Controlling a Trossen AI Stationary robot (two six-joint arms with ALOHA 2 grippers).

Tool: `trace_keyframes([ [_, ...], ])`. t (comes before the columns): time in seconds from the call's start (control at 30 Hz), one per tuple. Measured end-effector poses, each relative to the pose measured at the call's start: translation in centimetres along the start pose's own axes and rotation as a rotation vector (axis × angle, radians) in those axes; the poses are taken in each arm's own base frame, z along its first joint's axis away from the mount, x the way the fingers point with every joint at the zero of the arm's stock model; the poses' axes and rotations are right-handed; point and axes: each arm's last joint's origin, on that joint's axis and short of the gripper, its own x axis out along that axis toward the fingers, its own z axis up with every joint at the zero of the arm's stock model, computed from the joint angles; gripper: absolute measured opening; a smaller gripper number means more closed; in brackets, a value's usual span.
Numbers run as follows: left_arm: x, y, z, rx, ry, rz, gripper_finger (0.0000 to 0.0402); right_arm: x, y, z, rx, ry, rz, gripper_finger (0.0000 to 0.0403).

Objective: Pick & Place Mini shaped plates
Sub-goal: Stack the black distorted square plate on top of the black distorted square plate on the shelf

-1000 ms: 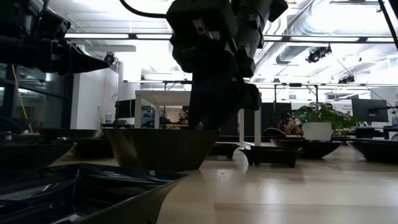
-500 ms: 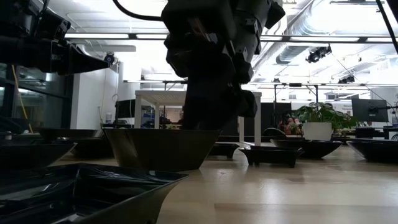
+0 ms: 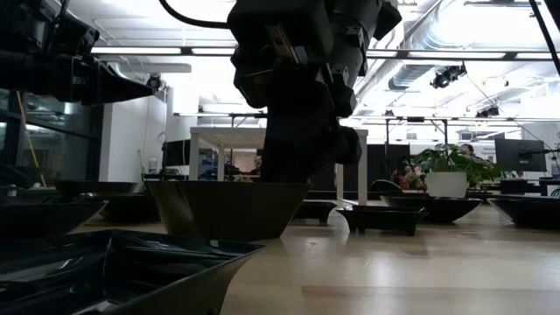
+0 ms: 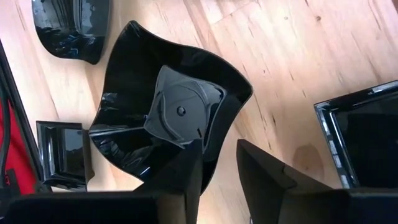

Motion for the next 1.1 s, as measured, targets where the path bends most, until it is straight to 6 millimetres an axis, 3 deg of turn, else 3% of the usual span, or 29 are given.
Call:
trace_keyframes([
  [0.5, 0.0, 0.0, 0.0, 0.0, 0.0, 0.0, 0.0074, 1.1, 0.3, -0.3, -0.021, 0.012, 0.03, 0.0079],
  [0.93, 0.0, 0.0, 0.0, 0.0, 0.0, -0.001, 0.0074, 0.9, 0.3, -0.2, -0.063, 0.004, 0.033, 0.0007],
  [1.1, 0.0, 0.0, 0.0, 0.0, -0.001, 0.0, 0.0074, 0.0, 0.5, -0.1, -0.095, 0.002, 0.04, 0.0006],
])
